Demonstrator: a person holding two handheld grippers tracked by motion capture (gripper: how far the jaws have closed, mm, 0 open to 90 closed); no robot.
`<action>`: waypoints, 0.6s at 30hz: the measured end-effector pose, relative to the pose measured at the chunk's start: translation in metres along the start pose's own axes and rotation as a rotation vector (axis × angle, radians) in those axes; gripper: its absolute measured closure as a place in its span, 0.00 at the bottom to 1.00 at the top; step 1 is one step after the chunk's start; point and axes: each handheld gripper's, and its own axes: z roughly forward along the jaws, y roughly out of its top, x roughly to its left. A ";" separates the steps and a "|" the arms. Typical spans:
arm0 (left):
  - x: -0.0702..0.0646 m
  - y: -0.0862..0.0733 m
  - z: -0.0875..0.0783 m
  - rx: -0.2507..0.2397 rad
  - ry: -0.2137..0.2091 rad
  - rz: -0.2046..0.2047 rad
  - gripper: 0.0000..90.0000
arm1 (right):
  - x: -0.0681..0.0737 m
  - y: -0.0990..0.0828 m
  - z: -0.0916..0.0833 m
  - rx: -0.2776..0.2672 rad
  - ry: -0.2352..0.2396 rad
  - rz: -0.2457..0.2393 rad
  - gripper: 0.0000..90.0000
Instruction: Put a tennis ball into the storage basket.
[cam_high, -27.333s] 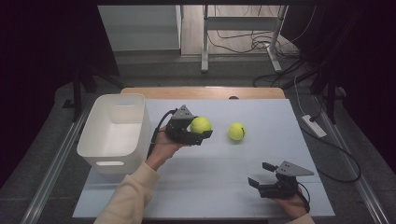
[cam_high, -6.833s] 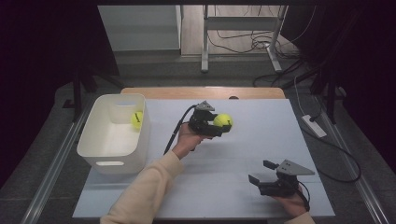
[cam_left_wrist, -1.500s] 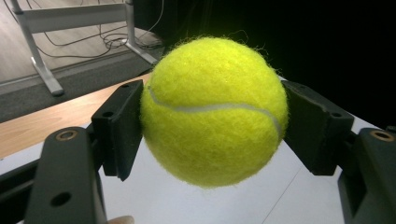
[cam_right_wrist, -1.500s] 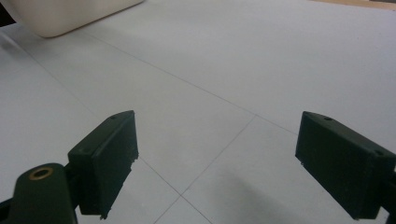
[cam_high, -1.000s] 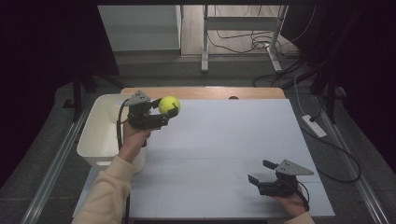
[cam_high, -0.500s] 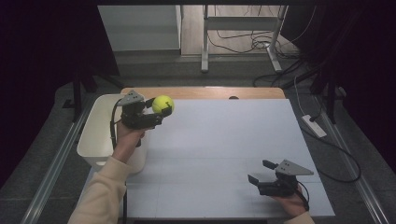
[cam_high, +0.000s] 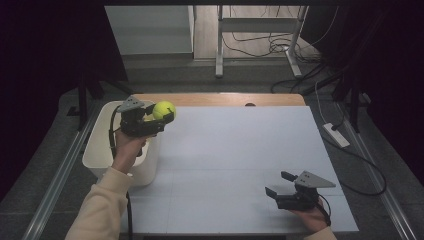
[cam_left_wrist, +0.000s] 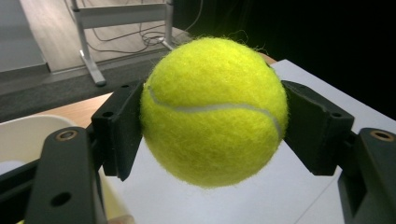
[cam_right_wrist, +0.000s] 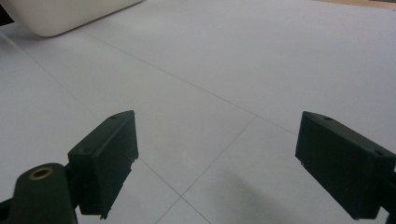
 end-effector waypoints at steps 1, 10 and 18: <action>0.000 0.000 0.000 0.000 0.000 0.000 0.30 | 0.000 0.000 0.000 0.000 0.000 0.000 0.15; 0.016 -0.007 -0.006 0.017 0.076 -0.021 0.30 | 0.000 0.000 0.001 0.000 0.002 0.001 0.15; 0.029 -0.014 -0.013 0.035 0.130 -0.027 0.30 | 0.000 0.000 0.001 0.002 0.002 0.000 0.15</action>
